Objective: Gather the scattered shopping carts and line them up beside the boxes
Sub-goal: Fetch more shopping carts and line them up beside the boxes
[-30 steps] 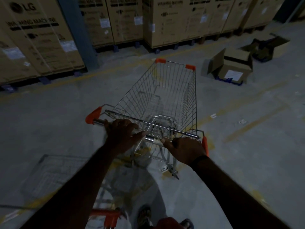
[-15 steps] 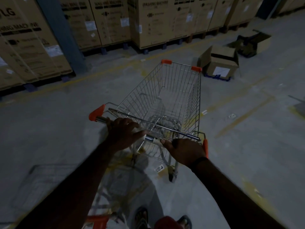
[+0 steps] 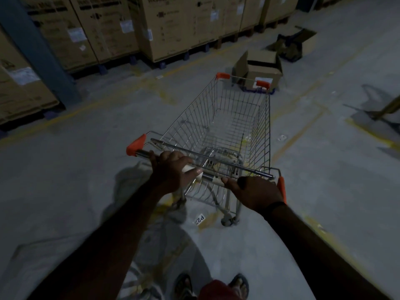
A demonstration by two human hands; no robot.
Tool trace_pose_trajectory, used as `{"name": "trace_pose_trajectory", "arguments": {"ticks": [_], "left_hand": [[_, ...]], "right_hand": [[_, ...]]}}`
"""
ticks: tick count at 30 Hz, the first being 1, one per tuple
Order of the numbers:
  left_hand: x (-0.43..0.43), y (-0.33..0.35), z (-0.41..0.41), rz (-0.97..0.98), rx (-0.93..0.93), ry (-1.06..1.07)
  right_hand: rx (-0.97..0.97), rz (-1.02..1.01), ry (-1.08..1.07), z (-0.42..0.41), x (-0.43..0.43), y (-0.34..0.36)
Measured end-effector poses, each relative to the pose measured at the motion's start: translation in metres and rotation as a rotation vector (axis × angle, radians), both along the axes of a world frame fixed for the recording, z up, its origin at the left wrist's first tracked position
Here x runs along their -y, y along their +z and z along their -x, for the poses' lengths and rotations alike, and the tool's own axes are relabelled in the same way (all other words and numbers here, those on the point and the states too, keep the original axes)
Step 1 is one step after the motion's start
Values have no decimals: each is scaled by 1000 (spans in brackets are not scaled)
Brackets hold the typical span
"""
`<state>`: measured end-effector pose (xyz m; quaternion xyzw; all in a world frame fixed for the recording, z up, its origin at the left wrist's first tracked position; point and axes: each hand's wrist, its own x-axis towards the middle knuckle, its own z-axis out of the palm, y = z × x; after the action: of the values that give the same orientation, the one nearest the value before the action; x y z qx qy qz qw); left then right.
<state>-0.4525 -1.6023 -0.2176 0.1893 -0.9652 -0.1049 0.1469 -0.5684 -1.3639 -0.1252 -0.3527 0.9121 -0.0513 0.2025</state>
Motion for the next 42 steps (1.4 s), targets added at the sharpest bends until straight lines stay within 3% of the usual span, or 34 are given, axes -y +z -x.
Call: {"name": "trace_pose_trajectory", "arguments": {"ticks": [3, 9, 29, 42], "left_hand": [[-15, 10, 21, 67, -43, 42], [-29, 29, 71, -127, 297, 33], [-132, 27, 217, -67, 273, -294], [-231, 33, 311, -4, 390, -424]], "right_hand": [[-16, -9, -45, 13, -9, -2], [-53, -7, -156, 35, -29, -4], [-109, -23, -471, 108, -147, -11], [-53, -29, -584, 149, -244, 1]]}}
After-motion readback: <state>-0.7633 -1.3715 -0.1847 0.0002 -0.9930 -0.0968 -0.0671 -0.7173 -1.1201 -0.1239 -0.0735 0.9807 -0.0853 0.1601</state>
